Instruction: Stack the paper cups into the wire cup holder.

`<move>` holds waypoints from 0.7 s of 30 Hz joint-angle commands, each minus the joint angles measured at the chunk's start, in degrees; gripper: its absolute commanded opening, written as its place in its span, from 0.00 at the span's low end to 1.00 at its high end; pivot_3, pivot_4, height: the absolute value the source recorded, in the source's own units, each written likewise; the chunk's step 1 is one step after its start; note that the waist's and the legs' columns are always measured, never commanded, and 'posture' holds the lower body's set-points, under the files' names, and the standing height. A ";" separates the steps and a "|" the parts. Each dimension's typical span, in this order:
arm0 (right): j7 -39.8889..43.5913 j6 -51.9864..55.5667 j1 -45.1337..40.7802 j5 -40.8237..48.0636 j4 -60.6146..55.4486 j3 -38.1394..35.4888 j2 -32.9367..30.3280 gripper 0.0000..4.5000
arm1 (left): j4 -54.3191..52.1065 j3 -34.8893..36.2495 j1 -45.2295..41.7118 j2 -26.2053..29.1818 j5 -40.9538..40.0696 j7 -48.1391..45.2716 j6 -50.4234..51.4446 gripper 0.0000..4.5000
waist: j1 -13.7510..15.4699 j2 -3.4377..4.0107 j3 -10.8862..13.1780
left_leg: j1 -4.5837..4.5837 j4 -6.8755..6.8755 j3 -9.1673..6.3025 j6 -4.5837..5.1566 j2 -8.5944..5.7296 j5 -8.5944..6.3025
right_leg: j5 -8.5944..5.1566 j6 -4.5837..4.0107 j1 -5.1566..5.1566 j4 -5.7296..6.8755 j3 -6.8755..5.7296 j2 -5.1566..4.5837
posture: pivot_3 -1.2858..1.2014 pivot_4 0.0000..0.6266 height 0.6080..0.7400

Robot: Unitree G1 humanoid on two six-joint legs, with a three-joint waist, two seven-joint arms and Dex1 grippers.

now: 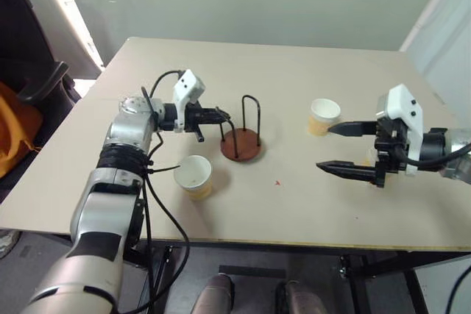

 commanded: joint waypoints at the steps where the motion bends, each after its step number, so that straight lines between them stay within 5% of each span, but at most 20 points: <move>1: 3.05 -2.67 2.38 -1.50 -0.41 -2.53 -3.17 1.00 | -9.60 -1.36 2.04 -1.19 -2.05 -1.53 3.95 0.01 | 0.09 0.00 0.00 | -0.03 0.04 0.02 0.01 0.00 -0.02 | -0.01 0.01 -0.01 0.00 0.02 -0.01 | 0.52 0.24 1.00; 10: 3.52 -4.35 7.50 -4.73 -1.49 0.09 -5.07 1.00 | -24.20 -6.51 8.75 -4.79 -1.96 0.72 7.89 0.01 | 0.22 0.01 0.00 | -0.19 0.71 0.07 0.10 0.06 -0.19 | 0.08 0.26 0.04 0.10 0.06 -0.01 | 0.52 0.24 1.00; 21: 3.28 -3.85 9.62 -4.00 -2.58 -1.56 -4.91 1.00 | -21.93 -12.13 9.80 -6.55 -0.29 -1.62 2.02 0.01 | 0.22 0.01 0.00 | -0.08 0.92 0.18 0.76 0.04 -0.50 | 0.19 0.41 0.16 0.09 0.41 0.00 | 0.52 0.24 1.00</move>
